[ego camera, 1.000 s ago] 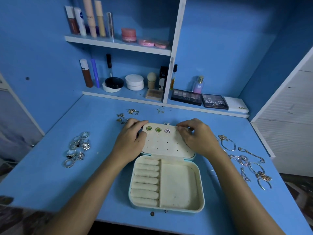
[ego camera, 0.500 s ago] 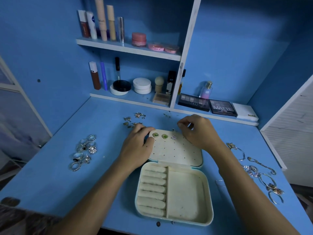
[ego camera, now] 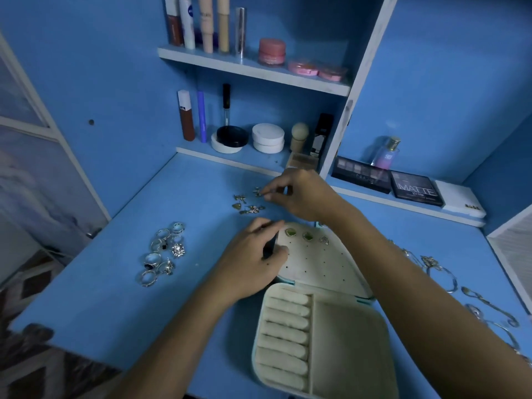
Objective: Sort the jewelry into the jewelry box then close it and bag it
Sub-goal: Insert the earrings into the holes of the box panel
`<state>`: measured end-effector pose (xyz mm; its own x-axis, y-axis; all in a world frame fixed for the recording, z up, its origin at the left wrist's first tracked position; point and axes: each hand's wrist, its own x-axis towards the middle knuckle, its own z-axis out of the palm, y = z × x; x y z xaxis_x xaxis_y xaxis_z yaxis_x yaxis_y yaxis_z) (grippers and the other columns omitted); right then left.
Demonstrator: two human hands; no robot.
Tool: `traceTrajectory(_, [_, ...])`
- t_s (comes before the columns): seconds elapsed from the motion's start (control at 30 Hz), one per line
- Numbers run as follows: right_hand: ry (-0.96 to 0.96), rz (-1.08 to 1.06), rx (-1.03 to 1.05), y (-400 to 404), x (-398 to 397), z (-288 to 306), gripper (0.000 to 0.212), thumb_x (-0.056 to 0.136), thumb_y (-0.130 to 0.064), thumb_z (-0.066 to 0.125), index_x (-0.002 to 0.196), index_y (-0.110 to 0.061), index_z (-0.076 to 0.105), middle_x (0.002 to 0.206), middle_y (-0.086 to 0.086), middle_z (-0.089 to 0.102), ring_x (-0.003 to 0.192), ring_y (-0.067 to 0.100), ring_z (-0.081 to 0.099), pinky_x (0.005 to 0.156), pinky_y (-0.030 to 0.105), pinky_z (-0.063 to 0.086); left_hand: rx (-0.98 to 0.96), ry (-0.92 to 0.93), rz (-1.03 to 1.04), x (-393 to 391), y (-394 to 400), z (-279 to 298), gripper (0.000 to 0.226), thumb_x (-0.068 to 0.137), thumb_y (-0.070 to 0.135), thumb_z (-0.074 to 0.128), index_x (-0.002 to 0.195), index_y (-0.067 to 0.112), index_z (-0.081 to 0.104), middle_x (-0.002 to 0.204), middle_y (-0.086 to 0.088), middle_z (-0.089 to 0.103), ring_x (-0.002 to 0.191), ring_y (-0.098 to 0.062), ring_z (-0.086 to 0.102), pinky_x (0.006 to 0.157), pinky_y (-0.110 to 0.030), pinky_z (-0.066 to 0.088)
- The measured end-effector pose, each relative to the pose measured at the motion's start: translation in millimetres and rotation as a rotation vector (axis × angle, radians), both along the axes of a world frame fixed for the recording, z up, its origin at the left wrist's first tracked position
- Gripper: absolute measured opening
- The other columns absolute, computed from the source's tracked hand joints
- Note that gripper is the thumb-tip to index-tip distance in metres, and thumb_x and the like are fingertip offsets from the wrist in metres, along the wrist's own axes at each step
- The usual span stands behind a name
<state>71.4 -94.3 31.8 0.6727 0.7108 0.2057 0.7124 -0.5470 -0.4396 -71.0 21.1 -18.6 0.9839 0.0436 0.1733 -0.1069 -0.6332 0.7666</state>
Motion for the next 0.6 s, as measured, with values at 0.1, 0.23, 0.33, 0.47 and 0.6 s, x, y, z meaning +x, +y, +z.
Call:
traceTrajectory(0.1, [0.012,0.034,-0.048,18.6,4.5,2.2,0.015,0.089,-0.027,0.074,0.104,-0.027,0.078,0.079,-0.025,0.053,0.073,-0.012,0.052,0.069,0.000,0.032,0.029,-0.017,-0.026,-1.4,0.4,1.5,0.050,0.095,0.026,0.060,0.144,0.019,0.049,0.131,0.011,0.046,0.117,-0.006,0.047,0.095,-0.013,0.032])
traceTrajectory(0.23, [0.011,0.083,-0.112,35.3,9.5,4.2,0.017,0.089,-0.028,0.074,0.105,-0.029,0.078,0.082,-0.016,0.054,0.083,0.004,0.052,0.074,0.015,0.038,0.011,0.046,-0.069,-2.7,4.0,4.1,0.058,0.088,0.043,0.057,0.143,0.028,0.047,0.129,0.017,0.042,0.115,-0.003,0.047,0.097,-0.019,0.036])
traceTrajectory(0.33, [0.033,0.092,-0.137,44.1,12.9,3.5,0.016,0.089,-0.029,0.074,0.104,-0.031,0.079,0.078,-0.018,0.052,0.086,0.005,0.054,0.078,0.020,0.041,0.016,0.073,-0.096,-3.1,5.8,6.0,0.065,0.082,0.048,0.053,0.144,0.030,0.045,0.129,0.019,0.041,0.110,-0.001,0.048,0.098,-0.024,0.040])
traceTrajectory(0.47, [0.039,0.105,-0.224,53.0,14.7,3.7,0.016,0.089,-0.031,0.072,0.104,-0.035,0.078,0.079,-0.016,0.052,0.091,0.008,0.057,0.082,0.025,0.044,0.017,0.067,-0.104,-2.2,6.5,6.2,0.070,0.081,0.048,0.054,0.146,0.026,0.043,0.131,0.017,0.041,0.108,0.000,0.048,0.099,-0.023,0.040])
traceTrajectory(0.6, [0.033,0.110,-0.256,57.0,15.4,1.0,0.016,0.089,-0.031,0.071,0.103,-0.034,0.078,0.077,-0.016,0.049,0.088,0.007,0.053,0.079,0.024,0.043,0.025,0.063,-0.111,-2.2,6.4,5.2,0.074,0.081,0.050,0.054,0.149,0.023,0.041,0.133,0.016,0.040,0.109,0.002,0.046,0.098,-0.018,0.038])
